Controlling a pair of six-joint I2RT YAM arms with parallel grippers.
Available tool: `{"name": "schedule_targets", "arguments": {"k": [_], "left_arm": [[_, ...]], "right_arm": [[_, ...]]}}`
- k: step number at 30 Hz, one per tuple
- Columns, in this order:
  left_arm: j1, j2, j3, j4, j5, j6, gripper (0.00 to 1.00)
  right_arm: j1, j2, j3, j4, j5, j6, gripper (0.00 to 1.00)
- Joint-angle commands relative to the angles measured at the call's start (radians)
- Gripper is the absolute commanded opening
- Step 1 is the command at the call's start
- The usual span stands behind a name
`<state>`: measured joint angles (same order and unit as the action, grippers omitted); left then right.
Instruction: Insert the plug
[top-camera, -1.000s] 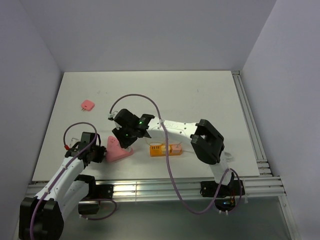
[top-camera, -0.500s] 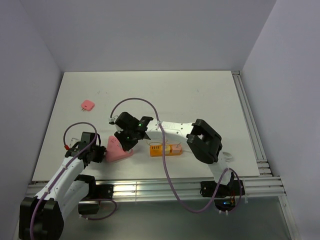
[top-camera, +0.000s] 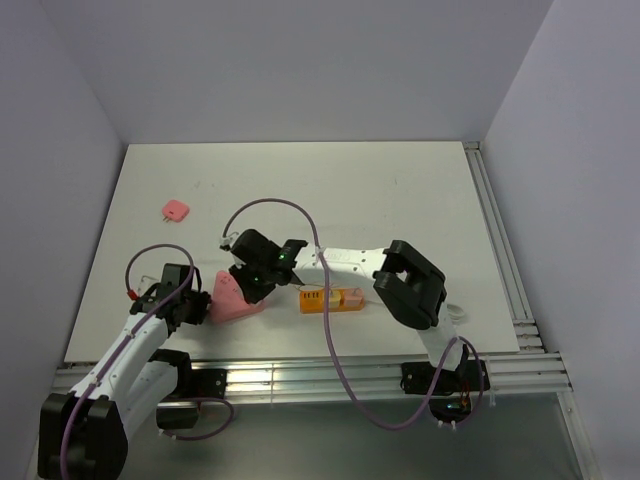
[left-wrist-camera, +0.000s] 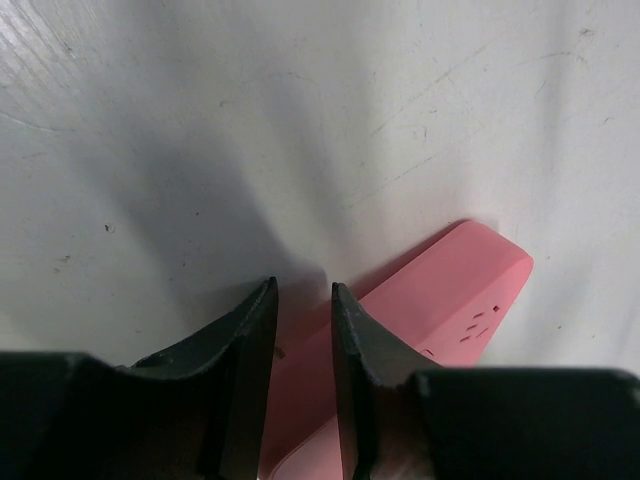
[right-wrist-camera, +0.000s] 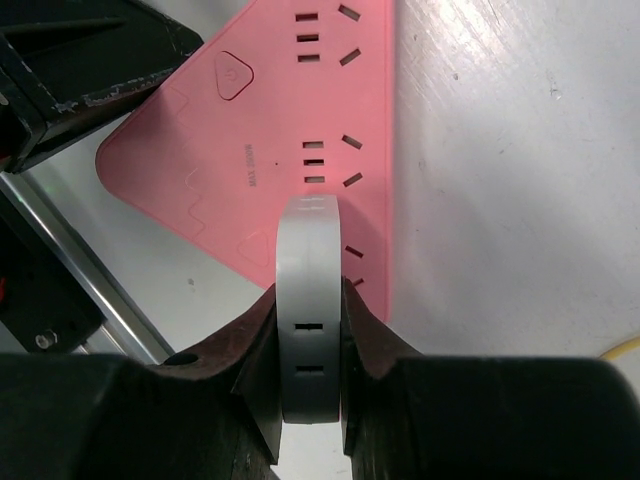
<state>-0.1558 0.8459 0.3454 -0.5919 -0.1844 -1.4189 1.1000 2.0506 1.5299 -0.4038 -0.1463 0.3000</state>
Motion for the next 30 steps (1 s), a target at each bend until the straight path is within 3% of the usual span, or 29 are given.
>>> {"name": "schedule_targets", "arguments": {"k": [1,9,11,15,19,20,24,25,30], "left_arm": [[-0.005,0.008,0.0,-0.042,0.028,-0.002,0.34],[-0.005,-0.011,0.004,-0.059,0.02,0.003,0.37],[-0.007,-0.025,0.01,-0.069,0.011,0.006,0.43],[-0.005,-0.045,0.036,-0.103,-0.009,0.012,0.56],[-0.005,-0.086,0.081,-0.158,-0.044,0.026,0.71],[-0.005,-0.096,0.087,-0.18,-0.056,0.025,0.73],[-0.005,-0.134,0.119,-0.213,-0.058,0.015,0.76],[-0.005,-0.14,0.13,-0.221,-0.062,0.018,0.79],[-0.005,-0.102,0.282,-0.243,-0.165,0.083,0.84]], "right_arm": [[0.037,0.109,-0.08,0.0,0.094,0.017,0.0],[0.054,0.08,-0.103,0.049,0.129,0.03,0.01],[0.054,0.008,-0.125,0.094,0.139,0.022,0.11],[0.046,-0.052,-0.082,0.086,0.145,-0.001,0.48],[0.024,-0.075,-0.007,0.06,0.163,-0.009,0.62],[0.015,-0.084,-0.007,0.068,0.151,-0.007,0.74],[-0.012,-0.139,0.007,0.086,0.116,0.005,0.79],[-0.017,-0.167,0.007,0.082,0.12,0.005,1.0],[-0.075,-0.282,-0.029,0.043,0.145,0.031,1.0]]}}
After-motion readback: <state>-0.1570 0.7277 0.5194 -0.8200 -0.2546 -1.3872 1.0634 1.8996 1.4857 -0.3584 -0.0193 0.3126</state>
